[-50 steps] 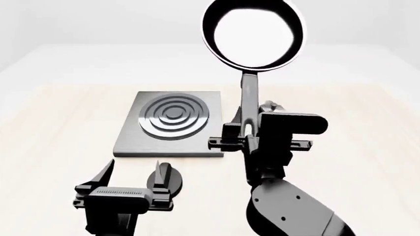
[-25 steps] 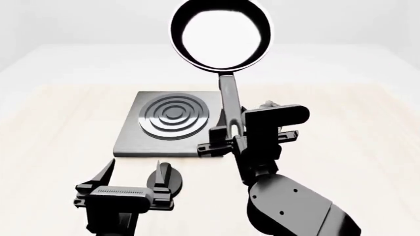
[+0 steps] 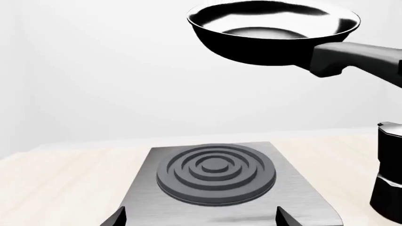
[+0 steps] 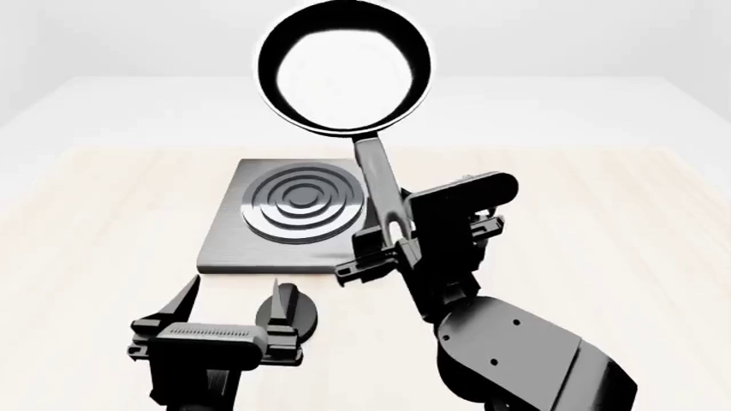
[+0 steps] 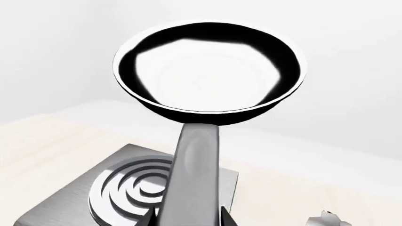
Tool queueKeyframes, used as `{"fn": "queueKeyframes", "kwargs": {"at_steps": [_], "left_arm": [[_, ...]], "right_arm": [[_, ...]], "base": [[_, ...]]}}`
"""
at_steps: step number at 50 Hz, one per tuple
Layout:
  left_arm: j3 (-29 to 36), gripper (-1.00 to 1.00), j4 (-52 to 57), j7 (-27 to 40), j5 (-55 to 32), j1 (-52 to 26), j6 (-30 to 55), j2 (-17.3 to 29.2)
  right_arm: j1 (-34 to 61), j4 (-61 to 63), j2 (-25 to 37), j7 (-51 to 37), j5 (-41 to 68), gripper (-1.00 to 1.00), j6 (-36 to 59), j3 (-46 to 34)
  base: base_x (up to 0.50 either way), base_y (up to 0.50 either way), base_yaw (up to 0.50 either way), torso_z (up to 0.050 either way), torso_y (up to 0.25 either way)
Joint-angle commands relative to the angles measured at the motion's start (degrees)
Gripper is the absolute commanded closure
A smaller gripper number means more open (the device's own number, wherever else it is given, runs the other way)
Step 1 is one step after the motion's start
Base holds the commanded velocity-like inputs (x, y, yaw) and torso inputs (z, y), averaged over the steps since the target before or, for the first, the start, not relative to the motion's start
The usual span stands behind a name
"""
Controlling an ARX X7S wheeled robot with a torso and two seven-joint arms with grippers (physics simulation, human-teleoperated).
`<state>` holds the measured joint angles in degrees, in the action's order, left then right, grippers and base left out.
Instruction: Put the frying pan on the stove.
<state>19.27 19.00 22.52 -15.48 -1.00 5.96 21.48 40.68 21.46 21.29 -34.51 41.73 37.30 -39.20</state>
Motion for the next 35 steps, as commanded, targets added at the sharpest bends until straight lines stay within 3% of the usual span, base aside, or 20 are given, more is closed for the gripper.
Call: {"fn": "queueKeyframes", "kwargs": {"at_steps": [1, 35], "left_arm": [[0.17, -1.00, 0.12, 0.11, -0.01, -0.33, 0.28, 0.19], [0.58, -1.00, 0.27, 0.47, -0.27, -0.25, 0.02, 0.49]], "right_arm": [[2.80, 1.22, 0.66, 2.59, -0.75, 1.00, 1.58, 2.19], [9.93, -3.46, 1.25, 6.16, 4.31, 1.00, 7.26, 3.38]], "base": [[0.00, 0.00, 0.00, 0.000, 0.000], [0.00, 0.00, 0.00, 0.001, 0.002]]}}
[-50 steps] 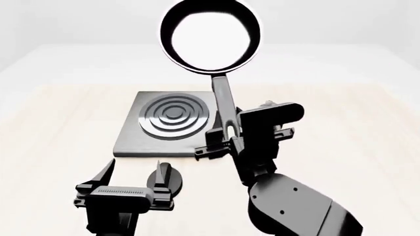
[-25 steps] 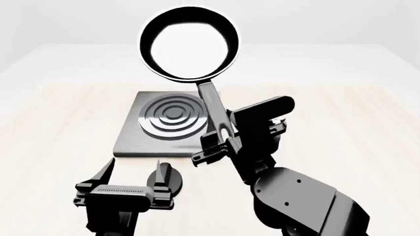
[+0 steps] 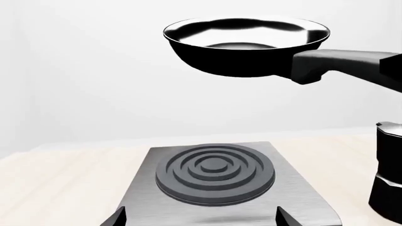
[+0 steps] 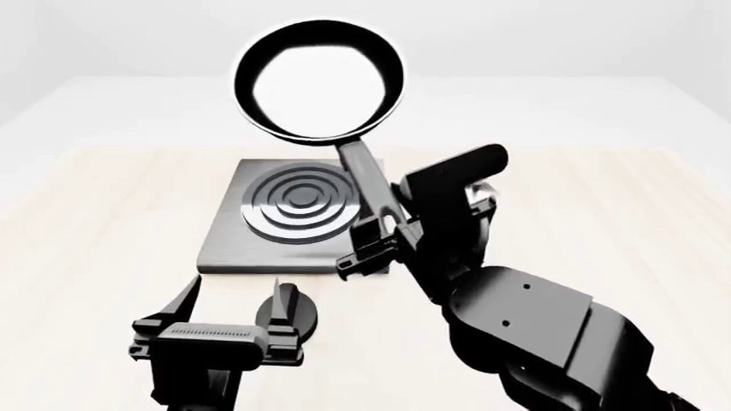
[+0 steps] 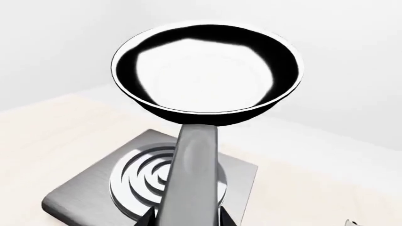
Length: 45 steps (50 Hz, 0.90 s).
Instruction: Put the frying pan on the stove.
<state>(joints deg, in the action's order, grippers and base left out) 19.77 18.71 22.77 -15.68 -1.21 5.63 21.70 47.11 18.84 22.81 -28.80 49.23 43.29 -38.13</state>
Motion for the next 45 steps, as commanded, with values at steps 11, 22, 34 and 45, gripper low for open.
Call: {"fn": "queueKeyframes", "kwargs": {"at_steps": [11, 22, 34, 45], "left_arm": [[0.22, -1.00, 1.16, 0.44, -0.17, -0.23, 0.83, 0.48], [0.27, -1.00, 1.17, 0.65, -0.32, -0.23, 0.89, 0.54], [0.50, -1.00, 0.95, 0.68, -0.31, -0.08, 0.40, 0.53], [0.25, -1.00, 1.32, 0.89, -0.58, -0.11, 0.52, 0.91]], "right_arm": [[6.33, -3.82, -0.95, 3.01, -1.06, 1.00, 3.32, 2.11], [8.23, -8.12, -1.58, 6.61, 0.27, 1.00, 3.33, 2.18], [7.97, -10.27, -1.87, 8.73, 0.09, 1.00, 2.62, 1.11], [8.05, -13.27, -3.14, 10.19, -1.24, 1.00, 1.16, -0.20]], "base": [[0.00, 0.00, 0.00, 0.001, 0.002], [0.00, 0.00, 0.00, 0.000, 0.003], [0.00, 0.00, 0.00, 0.001, 0.002], [0.00, 0.00, 0.00, 0.000, 0.002]]}}
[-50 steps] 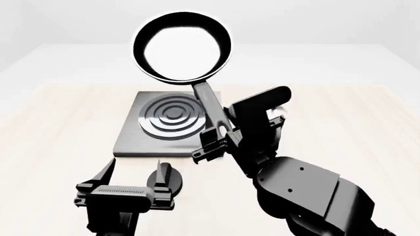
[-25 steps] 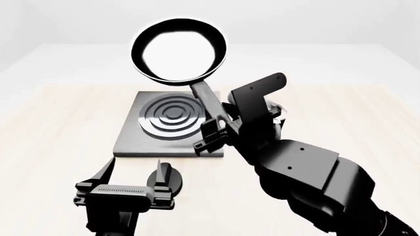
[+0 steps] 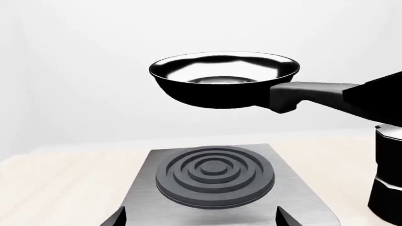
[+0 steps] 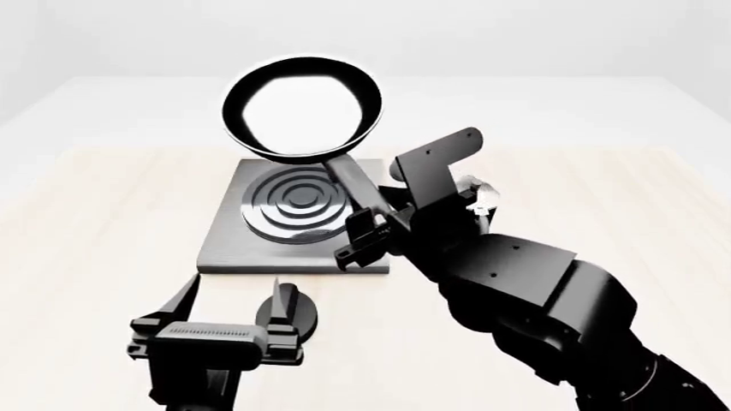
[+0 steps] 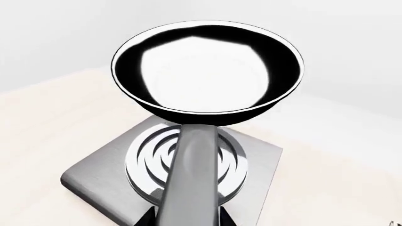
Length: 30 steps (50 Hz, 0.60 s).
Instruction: Put the frying pan on the stove.
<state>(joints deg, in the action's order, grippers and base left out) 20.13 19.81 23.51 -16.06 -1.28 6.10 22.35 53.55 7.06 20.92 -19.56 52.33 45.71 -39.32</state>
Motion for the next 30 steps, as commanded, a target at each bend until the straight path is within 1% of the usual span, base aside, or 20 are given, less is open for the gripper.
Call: {"fn": "queueKeyframes", "kwargs": {"at_steps": [1, 13, 16, 30], "left_arm": [[-0.10, -1.00, 0.17, 0.17, -0.13, -0.09, 0.06, 0.28], [-0.05, -1.00, 0.04, 0.29, -0.26, -0.44, 0.23, 0.37], [0.06, -1.00, -0.32, 0.26, -0.21, -0.44, -0.01, 0.26], [0.24, -1.00, 0.15, 0.49, -0.33, -0.14, -0.16, 0.37]], "right_arm": [[1.73, -1.80, -1.39, 1.08, -4.44, 1.00, -1.33, 0.88], [2.96, -3.16, -2.00, 1.46, -3.91, 1.00, -0.64, 0.79], [3.65, -1.13, -1.61, 0.98, -3.25, 1.00, 0.76, 0.56], [4.56, -6.27, -2.59, 2.05, -3.36, 1.00, 0.50, 0.62]], "base": [[0.00, 0.00, 0.00, 0.000, 0.000], [0.00, 0.00, 0.00, 0.001, 0.003], [0.00, 0.00, 0.00, 0.000, 0.003], [0.00, 0.00, 0.00, 0.001, 0.001]]}}
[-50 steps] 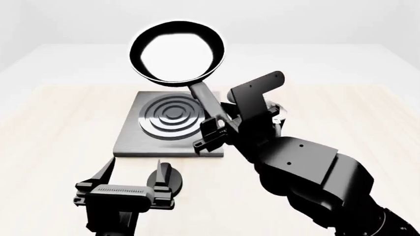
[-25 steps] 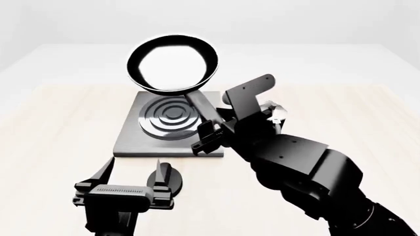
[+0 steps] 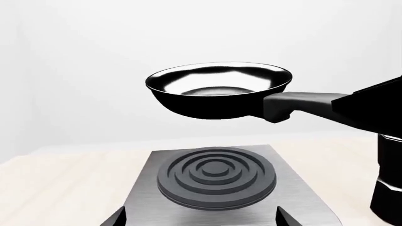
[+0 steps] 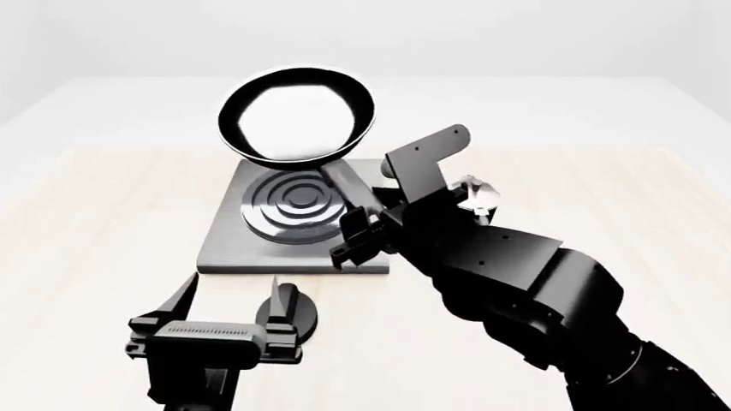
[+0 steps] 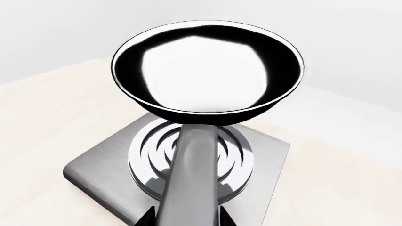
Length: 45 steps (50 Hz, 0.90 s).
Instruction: Put the frying pan on the stove.
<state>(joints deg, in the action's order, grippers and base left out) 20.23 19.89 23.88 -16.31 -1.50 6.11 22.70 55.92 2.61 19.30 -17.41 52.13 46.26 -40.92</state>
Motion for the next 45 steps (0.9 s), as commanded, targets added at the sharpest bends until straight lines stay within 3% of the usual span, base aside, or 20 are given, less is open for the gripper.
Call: {"fn": "queueKeyframes", "kwargs": {"at_steps": [1, 45], "left_arm": [[0.15, -1.00, 0.05, 0.09, -0.13, 0.12, -0.22, 0.02], [0.46, -1.00, 0.94, 0.97, -0.12, 0.49, 0.04, 0.69]], "right_arm": [[2.28, -2.23, -1.09, -0.18, -3.16, 1.00, -0.04, 2.29], [2.82, -7.32, -3.65, 1.42, -2.92, 1.00, -0.24, 0.25]], "base": [[0.00, 0.00, 0.00, 0.000, 0.010], [0.00, 0.00, 0.00, 0.000, 0.002]]}}
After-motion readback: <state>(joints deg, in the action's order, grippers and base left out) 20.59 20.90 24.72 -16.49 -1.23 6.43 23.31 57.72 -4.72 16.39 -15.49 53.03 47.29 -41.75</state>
